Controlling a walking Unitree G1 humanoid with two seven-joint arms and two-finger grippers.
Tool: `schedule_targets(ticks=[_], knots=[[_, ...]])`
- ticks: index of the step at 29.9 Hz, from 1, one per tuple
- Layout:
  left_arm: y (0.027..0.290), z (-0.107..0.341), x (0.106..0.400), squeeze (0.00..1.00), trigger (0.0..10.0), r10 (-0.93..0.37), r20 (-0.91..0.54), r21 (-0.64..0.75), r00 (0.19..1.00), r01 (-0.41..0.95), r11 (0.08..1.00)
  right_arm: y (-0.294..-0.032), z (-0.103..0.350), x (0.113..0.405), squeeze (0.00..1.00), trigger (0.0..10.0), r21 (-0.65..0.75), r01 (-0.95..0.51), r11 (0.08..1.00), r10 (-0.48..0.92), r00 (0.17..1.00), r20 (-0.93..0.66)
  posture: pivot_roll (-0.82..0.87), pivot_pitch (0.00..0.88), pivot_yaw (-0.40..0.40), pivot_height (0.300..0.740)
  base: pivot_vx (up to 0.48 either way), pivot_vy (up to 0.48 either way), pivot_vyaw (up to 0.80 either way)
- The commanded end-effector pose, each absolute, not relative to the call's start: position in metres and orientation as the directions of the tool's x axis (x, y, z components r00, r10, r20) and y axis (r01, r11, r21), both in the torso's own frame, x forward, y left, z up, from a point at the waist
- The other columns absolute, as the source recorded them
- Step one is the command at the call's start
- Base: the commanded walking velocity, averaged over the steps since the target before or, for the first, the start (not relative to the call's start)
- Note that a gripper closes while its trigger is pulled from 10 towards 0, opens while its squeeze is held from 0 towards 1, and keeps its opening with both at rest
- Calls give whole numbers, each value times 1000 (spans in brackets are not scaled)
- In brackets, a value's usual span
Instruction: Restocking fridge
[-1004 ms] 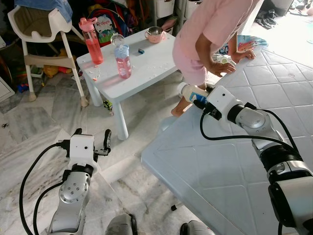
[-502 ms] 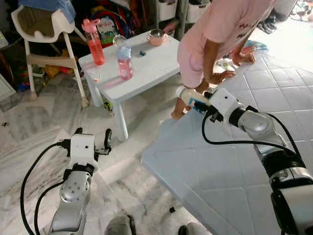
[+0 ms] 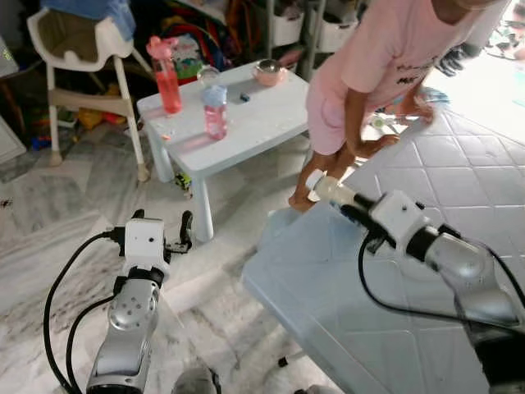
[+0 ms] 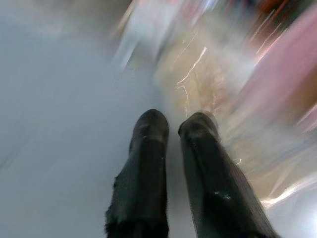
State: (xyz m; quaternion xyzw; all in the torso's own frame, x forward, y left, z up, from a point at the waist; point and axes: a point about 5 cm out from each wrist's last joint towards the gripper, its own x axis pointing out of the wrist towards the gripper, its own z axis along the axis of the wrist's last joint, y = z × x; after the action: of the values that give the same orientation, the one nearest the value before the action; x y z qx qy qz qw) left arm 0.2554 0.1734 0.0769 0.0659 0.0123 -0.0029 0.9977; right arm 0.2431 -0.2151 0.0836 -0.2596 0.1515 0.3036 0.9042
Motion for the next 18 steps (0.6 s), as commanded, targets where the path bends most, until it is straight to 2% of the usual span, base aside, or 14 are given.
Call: schedule_targets(ticks=[1,6,7,8,9,10,11,14,18], knots=[[173,75,256,0,10000,-6,-31,140,999,11,990,-227,48,218,0,0,-266,-672,691,403,664,-629,2,74,44,740,0,0,0],[172,75,258,0,10000,-15,-31,140,999,20,990,-222,39,185,0,0,-163,-658,736,400,615,-679,-10,76,47,740,0,0,0],[171,75,259,0,10000,-17,-31,140,999,22,990,-220,36,173,0,0,-131,-651,748,399,599,-694,-14,77,45,740,0,0,0],[171,74,259,0,10000,-22,-31,140,999,26,990,-217,26,146,0,0,-69,-657,751,408,543,-733,-19,78,44,740,0,0,0],[171,74,259,0,10000,-22,-31,140,999,26,990,-217,26,146,0,0,-69,-657,751,408,543,-733,-19,78,44,740,0,0,0],[170,74,260,0,10000,-25,-33,139,999,29,990,-214,18,124,0,0,-37,-666,745,417,509,-753,-28,79,43,740,0,0,0],[170,73,260,0,10000,-26,-34,138,999,31,990,-213,16,116,0,0,-31,-667,744,417,500,-759,-31,78,43,740,0,0,0],[169,72,261,0,10000,-29,-34,137,999,34,990,-213,11,109,0,0,-27,-657,754,404,495,-769,-31,76,44,740,0,0,0],[167,72,262,0,10000,-36,-31,135,999,40,990,-216,4,116,0,0,-69,-645,761,373,522,-767,-30,70,47,740,0,0,0]])
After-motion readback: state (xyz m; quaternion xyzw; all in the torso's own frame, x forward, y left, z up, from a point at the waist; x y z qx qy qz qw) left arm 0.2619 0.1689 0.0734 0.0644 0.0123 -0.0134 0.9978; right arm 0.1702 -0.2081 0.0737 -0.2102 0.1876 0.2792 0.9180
